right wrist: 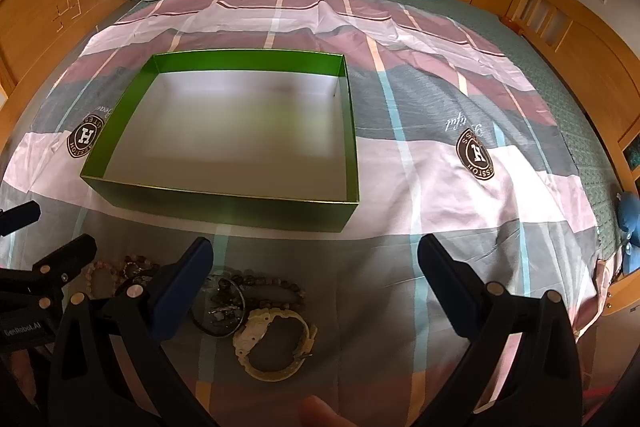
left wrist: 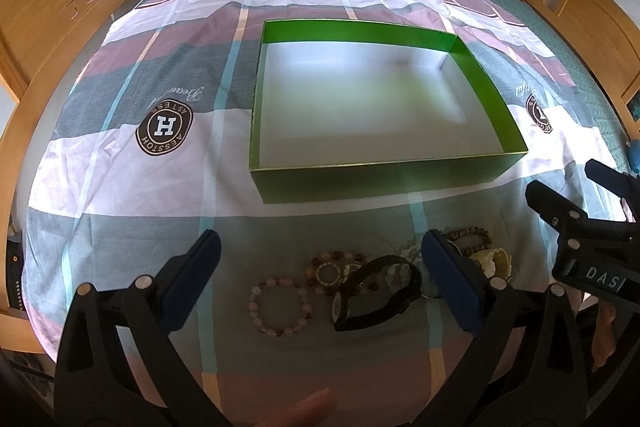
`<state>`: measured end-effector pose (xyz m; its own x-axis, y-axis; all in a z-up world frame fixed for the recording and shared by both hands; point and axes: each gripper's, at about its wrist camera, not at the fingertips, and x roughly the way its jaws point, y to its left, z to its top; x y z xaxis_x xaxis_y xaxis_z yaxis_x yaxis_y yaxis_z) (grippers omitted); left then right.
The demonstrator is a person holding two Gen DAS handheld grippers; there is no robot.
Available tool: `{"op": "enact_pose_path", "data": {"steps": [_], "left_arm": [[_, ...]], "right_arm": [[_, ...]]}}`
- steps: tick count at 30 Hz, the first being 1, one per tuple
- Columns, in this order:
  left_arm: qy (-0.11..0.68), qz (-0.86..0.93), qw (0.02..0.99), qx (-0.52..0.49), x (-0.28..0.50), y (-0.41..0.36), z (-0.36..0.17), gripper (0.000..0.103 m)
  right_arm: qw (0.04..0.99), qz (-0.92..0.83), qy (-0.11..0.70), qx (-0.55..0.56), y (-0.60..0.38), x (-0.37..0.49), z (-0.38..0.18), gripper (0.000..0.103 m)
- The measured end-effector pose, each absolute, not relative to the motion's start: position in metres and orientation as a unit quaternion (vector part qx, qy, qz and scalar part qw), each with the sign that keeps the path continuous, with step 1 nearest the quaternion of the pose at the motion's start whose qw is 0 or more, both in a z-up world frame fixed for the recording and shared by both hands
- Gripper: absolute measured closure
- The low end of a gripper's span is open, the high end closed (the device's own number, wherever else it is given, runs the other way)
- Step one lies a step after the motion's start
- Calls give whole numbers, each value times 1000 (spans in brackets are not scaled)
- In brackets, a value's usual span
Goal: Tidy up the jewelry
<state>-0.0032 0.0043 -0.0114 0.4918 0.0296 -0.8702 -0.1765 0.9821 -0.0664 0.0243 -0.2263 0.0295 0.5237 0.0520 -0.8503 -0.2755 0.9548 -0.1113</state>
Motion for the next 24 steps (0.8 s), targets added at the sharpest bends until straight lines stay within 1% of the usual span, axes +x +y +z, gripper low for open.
{"op": "enact_pose_path", "data": {"steps": [4, 6, 7, 8, 9, 11, 13, 14, 15, 16, 17, 18, 19, 20, 24], "left_arm": [[500, 62, 860, -76, -3, 6, -10, 2], [499, 64, 861, -76, -2, 7, -10, 2], [499, 64, 861, -77, -2, 7, -10, 2], [497, 64, 862, -77, -3, 7, -10, 2], [497, 64, 862, -77, -2, 6, -9, 2], [494, 69, 864, -74, -2, 6, -8, 2], [495, 70, 863, -71, -2, 6, -8, 6], [499, 63, 861, -71, -2, 6, -9, 11], [506, 54, 858, -70, -2, 6, -11, 18], [517, 44, 852, -71, -3, 7, -13, 21], [526, 39, 847, -72, -2, 7, -15, 24], [536, 32, 840, -77, -2, 9, -18, 27], [545, 24, 834, -84, -2, 11, -22, 28], [555, 15, 826, -93, -2, 14, -25, 29], [577, 1, 811, -101, -1, 16, -37, 29]], "right_arm": [[856, 73, 490, -148, -227, 27, 19, 1], [845, 82, 509, -143, -230, 30, 12, 11], [842, 85, 514, -142, -231, 31, 10, 13], [837, 89, 521, -140, -232, 31, 6, 16], [833, 93, 527, -140, -232, 30, 3, 22], [826, 110, 536, -137, -230, 28, -1, 27], [821, 126, 541, -132, -228, 26, -2, 28], [816, 135, 547, -130, -226, 25, -4, 30], [809, 143, 555, -129, -225, 24, -7, 38], [804, 147, 562, -129, -223, 23, -9, 43], [795, 151, 573, -129, -222, 23, -14, 52], [788, 150, 581, -133, -220, 23, -19, 57], [783, 149, 588, -138, -220, 23, -24, 65], [777, 149, 595, -141, -218, 24, -29, 68], [766, 164, 606, -140, -216, 22, -33, 68]]}}
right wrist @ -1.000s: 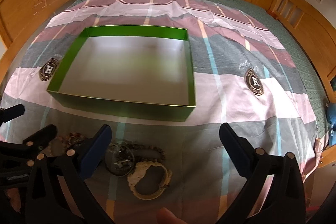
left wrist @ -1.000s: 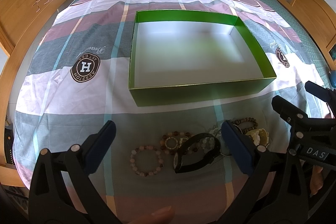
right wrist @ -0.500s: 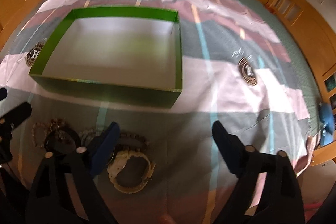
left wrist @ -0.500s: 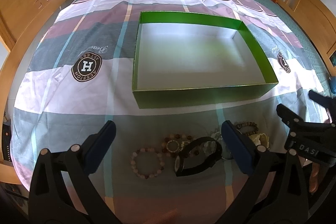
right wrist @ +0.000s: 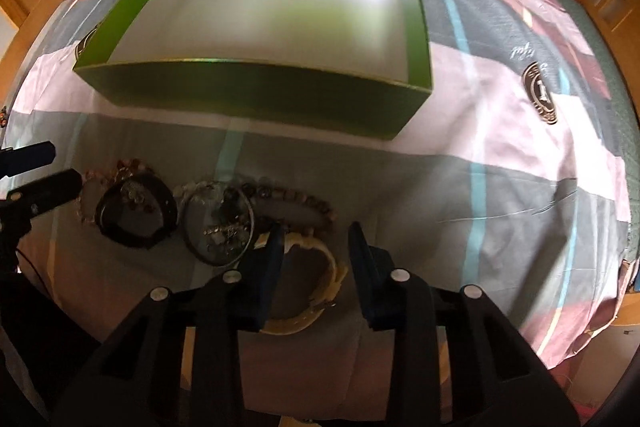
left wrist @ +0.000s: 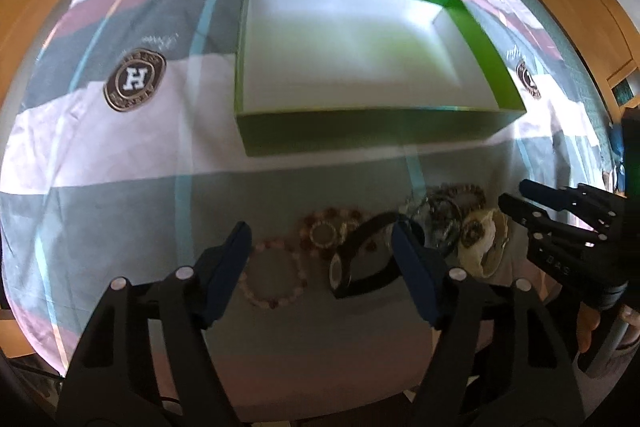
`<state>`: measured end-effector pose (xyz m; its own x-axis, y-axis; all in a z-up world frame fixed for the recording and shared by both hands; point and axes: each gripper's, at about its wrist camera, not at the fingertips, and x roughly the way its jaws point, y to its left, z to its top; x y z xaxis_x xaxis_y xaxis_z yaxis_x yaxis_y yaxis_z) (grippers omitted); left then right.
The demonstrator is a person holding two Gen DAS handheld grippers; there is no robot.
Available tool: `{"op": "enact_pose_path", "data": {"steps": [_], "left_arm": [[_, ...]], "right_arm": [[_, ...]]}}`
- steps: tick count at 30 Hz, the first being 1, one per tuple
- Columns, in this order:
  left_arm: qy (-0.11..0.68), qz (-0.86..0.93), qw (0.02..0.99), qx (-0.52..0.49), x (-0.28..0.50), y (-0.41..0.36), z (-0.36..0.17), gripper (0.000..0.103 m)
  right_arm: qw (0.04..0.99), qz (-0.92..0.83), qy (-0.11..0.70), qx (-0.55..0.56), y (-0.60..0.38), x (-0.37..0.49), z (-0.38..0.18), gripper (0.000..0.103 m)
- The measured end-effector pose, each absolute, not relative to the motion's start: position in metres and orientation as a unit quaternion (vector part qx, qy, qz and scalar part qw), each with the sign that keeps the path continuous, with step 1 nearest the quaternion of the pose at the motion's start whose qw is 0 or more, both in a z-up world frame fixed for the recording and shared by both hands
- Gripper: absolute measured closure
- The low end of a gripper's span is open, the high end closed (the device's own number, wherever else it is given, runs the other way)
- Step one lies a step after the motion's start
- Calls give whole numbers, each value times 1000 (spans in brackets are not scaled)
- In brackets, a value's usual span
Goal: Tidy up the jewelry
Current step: 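Lower the left tool onto the black watch while the right tool reaches the white watch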
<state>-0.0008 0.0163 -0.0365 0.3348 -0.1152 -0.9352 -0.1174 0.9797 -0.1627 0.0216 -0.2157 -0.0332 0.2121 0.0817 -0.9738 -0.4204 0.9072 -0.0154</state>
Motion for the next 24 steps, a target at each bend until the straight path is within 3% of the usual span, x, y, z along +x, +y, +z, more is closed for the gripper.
{"op": "enact_pose_path", "data": {"steps": [7, 9, 11, 14, 17, 19, 21, 24], "left_arm": [[592, -46, 801, -77, -2, -4, -36, 29], [608, -50, 790, -65, -2, -9, -42, 47], [623, -48, 778, -61, -1, -9, -49, 56], [637, -37, 768, -57, 2, -9, -59, 63], [639, -27, 767, -53, 8, -10, -66, 66], [641, -20, 765, -53, 13, -10, -72, 75], [647, -12, 760, -61, 16, -6, -79, 93], [643, 2, 762, -77, 18, 2, -78, 94]], "right_arm": [[755, 177, 612, -156, -220, 16, -33, 68], [752, 168, 617, -159, -222, 14, -41, 68], [744, 155, 628, -167, -222, 19, -54, 68], [742, 144, 632, -169, -221, 23, -64, 72], [740, 146, 638, -158, -216, 27, -70, 91], [743, 148, 634, -155, -212, 27, -68, 93], [749, 151, 628, -147, -208, 28, -65, 94], [761, 147, 616, -142, -206, 30, -56, 94]]}}
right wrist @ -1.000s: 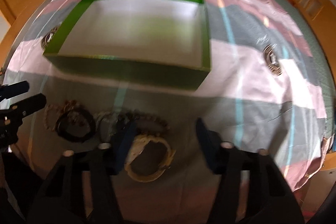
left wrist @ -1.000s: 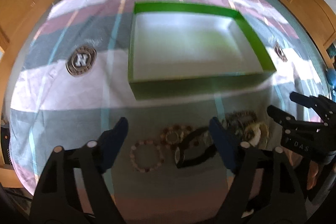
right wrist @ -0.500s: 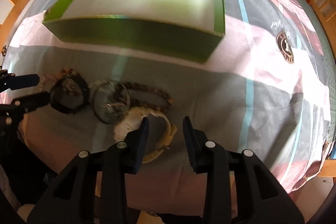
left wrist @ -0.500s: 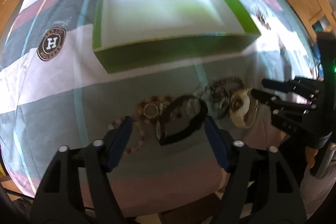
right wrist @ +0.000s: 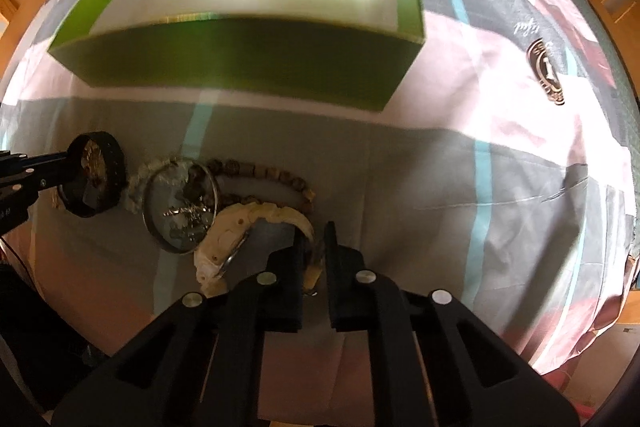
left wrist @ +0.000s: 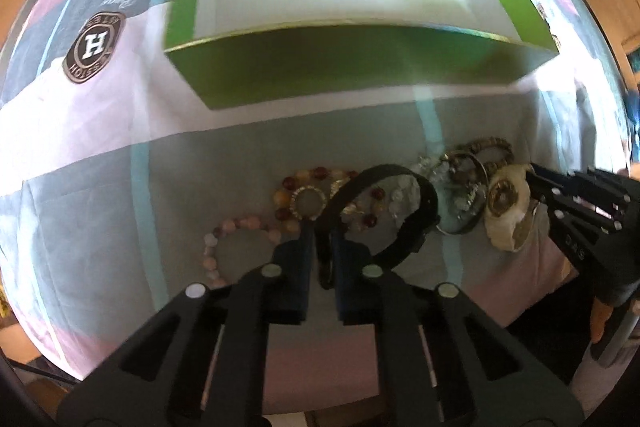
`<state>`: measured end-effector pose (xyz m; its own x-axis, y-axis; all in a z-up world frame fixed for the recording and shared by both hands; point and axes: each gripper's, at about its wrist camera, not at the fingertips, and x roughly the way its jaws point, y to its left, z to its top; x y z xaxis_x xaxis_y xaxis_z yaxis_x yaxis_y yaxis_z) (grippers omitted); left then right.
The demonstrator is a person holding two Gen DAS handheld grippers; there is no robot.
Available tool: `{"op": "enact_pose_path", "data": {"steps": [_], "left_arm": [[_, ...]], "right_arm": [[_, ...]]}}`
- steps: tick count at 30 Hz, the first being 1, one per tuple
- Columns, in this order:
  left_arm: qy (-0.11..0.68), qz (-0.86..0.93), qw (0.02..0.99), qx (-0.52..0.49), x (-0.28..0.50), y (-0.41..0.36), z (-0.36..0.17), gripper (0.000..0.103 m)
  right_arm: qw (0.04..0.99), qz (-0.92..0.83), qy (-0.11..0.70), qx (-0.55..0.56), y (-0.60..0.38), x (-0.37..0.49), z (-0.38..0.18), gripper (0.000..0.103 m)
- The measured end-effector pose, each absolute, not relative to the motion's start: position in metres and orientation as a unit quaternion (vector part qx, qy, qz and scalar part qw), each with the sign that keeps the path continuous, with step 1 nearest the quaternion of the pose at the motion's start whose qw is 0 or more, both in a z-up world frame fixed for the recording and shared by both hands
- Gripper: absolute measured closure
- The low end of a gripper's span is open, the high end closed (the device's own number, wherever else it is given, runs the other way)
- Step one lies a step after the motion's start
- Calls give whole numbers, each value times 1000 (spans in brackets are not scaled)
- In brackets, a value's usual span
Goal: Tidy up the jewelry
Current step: 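Lower the left tool onto the black watch while the right tool reaches the white watch, then grasp and lift the black watch with the left tool while the right tool carries the white watch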
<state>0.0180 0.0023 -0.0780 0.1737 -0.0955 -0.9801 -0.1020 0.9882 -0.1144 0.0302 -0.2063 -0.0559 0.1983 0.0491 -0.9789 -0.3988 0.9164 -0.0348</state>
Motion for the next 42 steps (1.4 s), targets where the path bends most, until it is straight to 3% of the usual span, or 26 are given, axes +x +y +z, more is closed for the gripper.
{"op": "enact_pose_path", "data": {"steps": [12, 42], "left_arm": [[607, 31, 786, -116, 20, 26, -58, 94], [577, 40, 811, -83, 8, 16, -41, 94]], "right_arm": [[776, 126, 601, -143, -206, 32, -42, 94], [785, 134, 588, -142, -230, 26, -43, 94]]}}
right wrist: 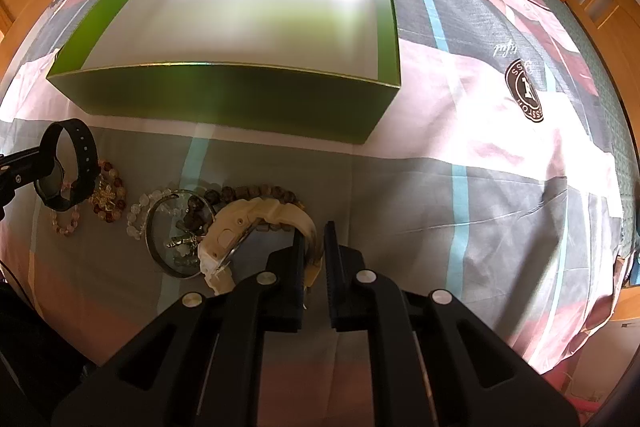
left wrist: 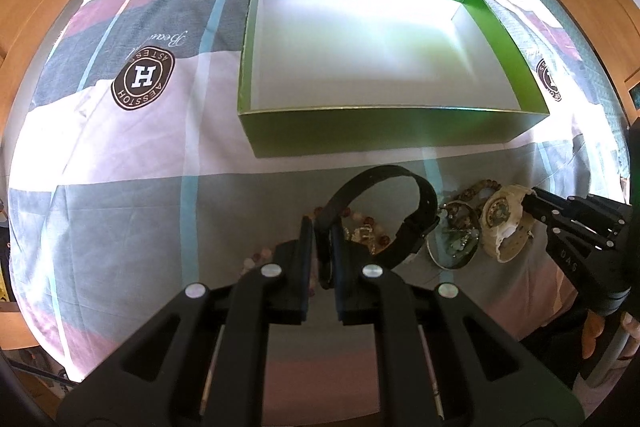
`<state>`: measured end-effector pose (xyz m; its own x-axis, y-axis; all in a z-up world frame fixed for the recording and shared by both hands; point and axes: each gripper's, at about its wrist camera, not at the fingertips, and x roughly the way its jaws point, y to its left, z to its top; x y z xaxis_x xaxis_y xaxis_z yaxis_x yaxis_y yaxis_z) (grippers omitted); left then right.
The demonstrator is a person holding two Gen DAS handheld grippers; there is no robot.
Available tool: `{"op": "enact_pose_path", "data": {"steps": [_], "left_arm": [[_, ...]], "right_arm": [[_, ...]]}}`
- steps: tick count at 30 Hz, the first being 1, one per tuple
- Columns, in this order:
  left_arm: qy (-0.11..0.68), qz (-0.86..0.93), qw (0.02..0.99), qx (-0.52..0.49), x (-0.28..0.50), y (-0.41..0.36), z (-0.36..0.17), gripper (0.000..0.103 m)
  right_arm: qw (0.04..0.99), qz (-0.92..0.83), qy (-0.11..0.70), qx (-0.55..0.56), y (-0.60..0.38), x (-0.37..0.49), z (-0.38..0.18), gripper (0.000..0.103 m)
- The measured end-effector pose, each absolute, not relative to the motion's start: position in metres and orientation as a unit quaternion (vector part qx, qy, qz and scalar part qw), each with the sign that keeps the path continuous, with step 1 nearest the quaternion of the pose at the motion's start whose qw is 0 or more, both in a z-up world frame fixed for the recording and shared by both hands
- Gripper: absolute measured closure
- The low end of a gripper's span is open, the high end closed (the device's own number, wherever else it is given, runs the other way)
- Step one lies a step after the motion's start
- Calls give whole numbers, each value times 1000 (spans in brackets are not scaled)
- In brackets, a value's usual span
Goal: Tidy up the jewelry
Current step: 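Grasp and lift the black watch with the left tool while the right tool carries the white watch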
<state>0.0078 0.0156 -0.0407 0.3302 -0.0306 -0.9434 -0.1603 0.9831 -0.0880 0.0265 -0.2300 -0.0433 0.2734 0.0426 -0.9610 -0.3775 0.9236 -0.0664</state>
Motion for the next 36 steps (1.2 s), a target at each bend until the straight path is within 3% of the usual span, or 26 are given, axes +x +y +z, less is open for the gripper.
{"op": "enact_pose_path", "data": {"steps": [13, 23, 30, 34, 36], "left_arm": [[537, 31, 839, -76, 1, 13, -19, 94], [479, 16, 870, -112, 19, 29, 33, 94], [464, 26, 871, -156, 61, 41, 29, 94], [488, 56, 861, -134, 78, 38, 0, 94], [503, 59, 852, -131, 83, 38, -13, 93]], "right_arm": [[803, 169, 558, -120, -224, 20, -15, 94], [853, 188, 479, -86, -214, 46, 65, 94], [871, 154, 460, -78, -200, 96, 32, 93], [853, 150, 492, -82, -196, 114, 6, 83], [854, 154, 492, -68, -199, 114, 6, 70]]}}
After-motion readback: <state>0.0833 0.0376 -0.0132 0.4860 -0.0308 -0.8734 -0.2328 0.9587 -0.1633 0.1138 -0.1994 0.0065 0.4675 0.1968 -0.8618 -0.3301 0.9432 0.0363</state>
